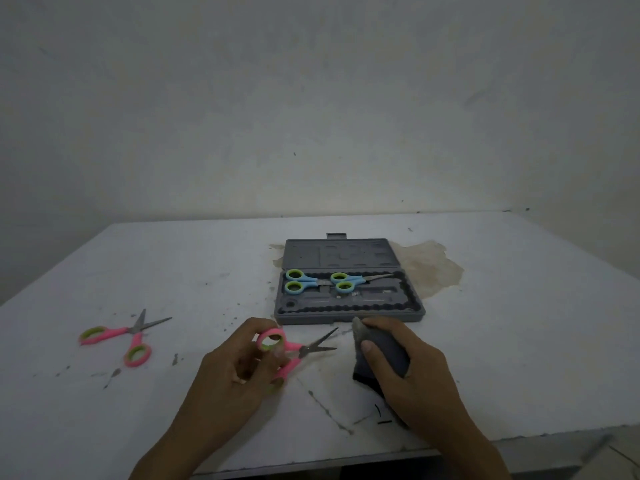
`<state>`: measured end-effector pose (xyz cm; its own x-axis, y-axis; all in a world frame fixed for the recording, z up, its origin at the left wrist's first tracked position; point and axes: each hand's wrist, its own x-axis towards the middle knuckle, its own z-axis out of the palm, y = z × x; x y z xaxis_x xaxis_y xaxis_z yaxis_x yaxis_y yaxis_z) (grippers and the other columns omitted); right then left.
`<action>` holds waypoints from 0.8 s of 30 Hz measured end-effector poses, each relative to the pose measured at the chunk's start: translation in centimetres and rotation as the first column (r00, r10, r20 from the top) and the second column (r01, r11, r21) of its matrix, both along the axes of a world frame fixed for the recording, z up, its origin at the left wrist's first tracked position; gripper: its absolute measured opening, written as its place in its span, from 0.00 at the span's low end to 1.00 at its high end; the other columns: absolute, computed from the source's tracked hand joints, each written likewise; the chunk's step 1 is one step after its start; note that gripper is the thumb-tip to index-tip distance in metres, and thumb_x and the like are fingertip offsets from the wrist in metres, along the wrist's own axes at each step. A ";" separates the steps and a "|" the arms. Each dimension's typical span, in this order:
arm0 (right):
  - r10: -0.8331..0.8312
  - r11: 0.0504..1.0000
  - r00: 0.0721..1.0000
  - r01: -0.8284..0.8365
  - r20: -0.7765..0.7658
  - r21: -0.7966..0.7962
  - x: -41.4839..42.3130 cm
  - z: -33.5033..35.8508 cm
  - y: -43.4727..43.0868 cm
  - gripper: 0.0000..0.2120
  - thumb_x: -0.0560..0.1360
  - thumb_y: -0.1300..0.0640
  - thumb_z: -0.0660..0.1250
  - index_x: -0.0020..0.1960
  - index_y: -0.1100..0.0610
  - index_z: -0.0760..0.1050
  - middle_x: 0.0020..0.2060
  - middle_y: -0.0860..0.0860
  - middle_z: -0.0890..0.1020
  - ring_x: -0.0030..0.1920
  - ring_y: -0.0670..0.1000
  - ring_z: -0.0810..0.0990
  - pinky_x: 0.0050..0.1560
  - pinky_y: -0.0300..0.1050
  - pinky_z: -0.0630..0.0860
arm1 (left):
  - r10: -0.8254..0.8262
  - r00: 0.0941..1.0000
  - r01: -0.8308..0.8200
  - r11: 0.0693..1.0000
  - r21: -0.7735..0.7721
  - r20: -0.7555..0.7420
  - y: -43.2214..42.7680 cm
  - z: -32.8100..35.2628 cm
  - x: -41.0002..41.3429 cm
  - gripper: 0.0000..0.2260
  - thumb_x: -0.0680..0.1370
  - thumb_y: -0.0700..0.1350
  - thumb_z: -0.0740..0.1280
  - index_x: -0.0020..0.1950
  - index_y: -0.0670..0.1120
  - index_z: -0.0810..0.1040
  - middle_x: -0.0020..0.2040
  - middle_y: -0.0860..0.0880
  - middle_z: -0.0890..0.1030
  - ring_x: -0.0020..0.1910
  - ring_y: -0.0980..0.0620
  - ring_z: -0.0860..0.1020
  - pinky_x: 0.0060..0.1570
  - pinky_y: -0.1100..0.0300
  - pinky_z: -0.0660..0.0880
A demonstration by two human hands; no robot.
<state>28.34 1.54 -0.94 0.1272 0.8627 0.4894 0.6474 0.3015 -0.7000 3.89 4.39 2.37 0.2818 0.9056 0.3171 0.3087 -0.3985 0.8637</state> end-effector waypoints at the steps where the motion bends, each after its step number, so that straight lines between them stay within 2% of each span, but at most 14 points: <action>1: -0.021 1.000 1.000 0.021 0.009 0.006 0.2 -0.1 -0.1 0.12 0.74 0.41 0.64 0.58 0.34 0.72 0.50 0.27 0.76 0.50 0.30 0.75 0.50 0.25 0.71 | 0.021 0.999 -0.020 0.999 0.038 -0.043 0.2 -0.2 -0.2 0.03 0.74 0.52 0.66 0.47 0.57 0.77 0.40 0.52 0.85 0.40 0.51 0.85 0.41 0.59 0.81; 3: -0.038 0.999 0.999 0.038 0.028 0.007 0.3 -0.2 -0.3 0.13 0.75 0.40 0.64 0.59 0.36 0.73 0.49 0.26 0.75 0.49 0.28 0.74 0.50 0.24 0.70 | 0.047 0.991 -0.038 0.996 0.077 -0.127 0.5 -0.8 -0.5 0.02 0.76 0.48 0.69 0.47 0.56 0.79 0.39 0.55 0.84 0.40 0.53 0.84 0.43 0.59 0.80; 7: -0.064 0.998 0.997 0.064 0.042 -0.009 0.2 -0.4 -0.1 0.16 0.75 0.39 0.62 0.61 0.41 0.75 0.49 0.31 0.77 0.48 0.30 0.75 0.51 0.25 0.71 | 0.079 0.975 -0.051 0.989 0.136 -0.209 0.7 -1.3 0.0 0.04 0.75 0.46 0.72 0.45 0.56 0.80 0.39 0.60 0.82 0.40 0.58 0.81 0.38 0.71 0.74; 9: -0.074 0.997 0.995 0.075 0.070 -0.009 0.1 -0.5 -0.2 0.18 0.74 0.37 0.60 0.61 0.41 0.75 0.50 0.33 0.79 0.48 0.30 0.75 0.51 0.26 0.72 | 0.091 0.973 -0.056 0.984 0.168 -0.213 0.8 -1.4 0.1 0.04 0.75 0.46 0.72 0.45 0.56 0.80 0.40 0.60 0.82 0.40 0.57 0.81 0.36 0.69 0.75; 10: -0.074 0.997 0.993 0.076 0.089 -0.019 0.1 -0.6 -0.2 0.20 0.74 0.36 0.59 0.62 0.42 0.75 0.51 0.35 0.80 0.48 0.31 0.75 0.53 0.30 0.73 | 0.095 0.973 -0.056 0.982 0.183 -0.211 0.9 -1.5 0.0 0.04 0.75 0.47 0.72 0.46 0.56 0.80 0.40 0.60 0.82 0.40 0.57 0.81 0.36 0.69 0.75; 13: -0.065 0.996 0.989 0.072 0.136 -0.045 0.0 -0.8 -0.3 0.23 0.74 0.35 0.57 0.64 0.43 0.74 0.56 0.39 0.81 0.52 0.39 0.77 0.57 0.48 0.76 | 0.087 0.970 -0.024 0.963 0.268 -0.227 1.2 -1.8 -0.2 0.02 0.75 0.52 0.71 0.47 0.56 0.80 0.39 0.59 0.82 0.39 0.57 0.81 0.37 0.69 0.75; 15: -0.070 0.996 0.989 0.076 0.133 -0.047 -0.1 -0.8 -0.4 0.23 0.74 0.35 0.57 0.65 0.43 0.74 0.56 0.39 0.81 0.53 0.42 0.78 0.57 0.52 0.76 | 0.060 0.968 0.018 0.951 0.308 -0.242 1.3 -2.1 -0.3 0.06 0.75 0.56 0.67 0.47 0.56 0.80 0.38 0.59 0.82 0.37 0.56 0.81 0.36 0.64 0.76; 17: -0.076 0.995 0.988 0.083 0.133 -0.049 0.0 -0.9 -0.4 0.24 0.74 0.35 0.56 0.64 0.43 0.74 0.55 0.39 0.81 0.53 0.42 0.79 0.56 0.53 0.75 | 0.055 0.968 0.031 0.942 0.334 -0.245 1.4 -2.5 -0.4 0.09 0.75 0.56 0.66 0.48 0.54 0.82 0.39 0.59 0.82 0.39 0.57 0.80 0.38 0.66 0.76; 22: -0.102 0.993 0.981 0.110 0.165 -0.041 -0.3 -0.8 -0.7 0.21 0.75 0.35 0.56 0.63 0.42 0.74 0.54 0.38 0.80 0.51 0.42 0.78 0.54 0.50 0.74 | 0.062 0.961 0.054 0.914 0.403 -0.270 1.4 -2.8 -0.7 0.20 0.78 0.63 0.60 0.49 0.50 0.84 0.43 0.57 0.84 0.42 0.65 0.77 0.45 0.79 0.71; 24: -0.103 0.992 0.980 0.113 0.171 -0.050 -0.3 -0.8 -0.6 0.22 0.75 0.36 0.56 0.63 0.42 0.74 0.54 0.38 0.80 0.51 0.42 0.78 0.54 0.49 0.73 | 0.068 0.948 0.066 0.915 0.399 -0.312 1.3 -2.8 -1.1 0.17 0.77 0.62 0.61 0.50 0.53 0.83 0.44 0.58 0.82 0.43 0.66 0.75 0.45 0.78 0.69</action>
<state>28.06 0.89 -1.74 0.1420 0.8764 0.4602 0.7837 0.1845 -0.5932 2.77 5.66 -0.45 0.4259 0.7211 0.5464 0.5363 -0.6876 0.4895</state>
